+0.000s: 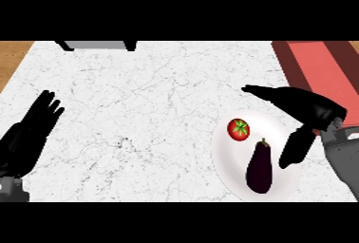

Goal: Pick the tomato from the plate and place it in the cardboard box

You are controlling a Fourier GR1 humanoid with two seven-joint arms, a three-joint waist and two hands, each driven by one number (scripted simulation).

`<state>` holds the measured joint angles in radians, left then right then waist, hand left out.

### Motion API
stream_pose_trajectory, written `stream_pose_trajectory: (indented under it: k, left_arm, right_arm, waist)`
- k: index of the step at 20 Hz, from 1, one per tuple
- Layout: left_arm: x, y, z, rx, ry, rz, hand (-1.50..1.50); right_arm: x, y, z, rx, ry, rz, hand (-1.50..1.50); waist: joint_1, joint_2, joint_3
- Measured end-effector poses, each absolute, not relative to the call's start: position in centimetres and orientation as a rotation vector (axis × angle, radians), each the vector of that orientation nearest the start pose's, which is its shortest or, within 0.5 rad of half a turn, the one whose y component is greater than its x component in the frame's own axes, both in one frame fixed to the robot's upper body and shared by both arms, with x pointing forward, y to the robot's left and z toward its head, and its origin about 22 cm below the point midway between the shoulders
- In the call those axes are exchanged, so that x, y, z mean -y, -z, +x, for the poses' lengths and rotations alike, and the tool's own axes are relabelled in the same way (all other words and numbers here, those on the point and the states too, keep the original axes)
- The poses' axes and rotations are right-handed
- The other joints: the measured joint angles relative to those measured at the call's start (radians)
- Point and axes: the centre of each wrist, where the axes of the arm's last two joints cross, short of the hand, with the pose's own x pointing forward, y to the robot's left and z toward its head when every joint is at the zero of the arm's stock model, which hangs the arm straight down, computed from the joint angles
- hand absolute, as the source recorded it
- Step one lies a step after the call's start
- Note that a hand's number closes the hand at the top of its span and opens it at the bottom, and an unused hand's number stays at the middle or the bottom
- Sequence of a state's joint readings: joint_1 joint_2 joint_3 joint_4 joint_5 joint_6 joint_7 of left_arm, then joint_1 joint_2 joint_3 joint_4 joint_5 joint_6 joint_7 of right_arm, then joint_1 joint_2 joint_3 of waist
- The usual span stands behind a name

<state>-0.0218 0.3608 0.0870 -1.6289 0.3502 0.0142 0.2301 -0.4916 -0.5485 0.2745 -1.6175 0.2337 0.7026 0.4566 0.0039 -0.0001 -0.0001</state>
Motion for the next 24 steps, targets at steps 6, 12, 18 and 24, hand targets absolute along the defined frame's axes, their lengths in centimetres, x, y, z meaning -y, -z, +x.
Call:
stream_pose_trajectory:
  k: [6,12,18,24]
  left_arm:
    - [-31.7,-4.8,24.9,1.448,-0.05,0.057,0.0]
    - [-31.7,-5.6,24.9,1.445,-0.046,0.057,0.0]
    - [-31.6,-5.8,25.3,1.448,-0.047,0.056,0.0]
    - [-31.9,-5.4,25.3,1.448,-0.05,0.056,0.0]
  right_arm:
    - [22.8,-14.7,31.7,1.144,-1.412,-0.342,-1.5]
    - [22.0,-13.8,31.8,1.193,-1.411,-0.343,-1.5]
    - [20.8,-12.8,31.9,1.171,-1.448,-0.386,-1.5]
    - [19.5,-12.5,32.2,1.136,-1.47,-0.401,-1.5]
  waist:
    - [-0.001,0.0,0.0]
    - [0.0,0.0,0.0]
    - [0.0,0.0,0.0]
    - [-0.001,0.0,0.0]
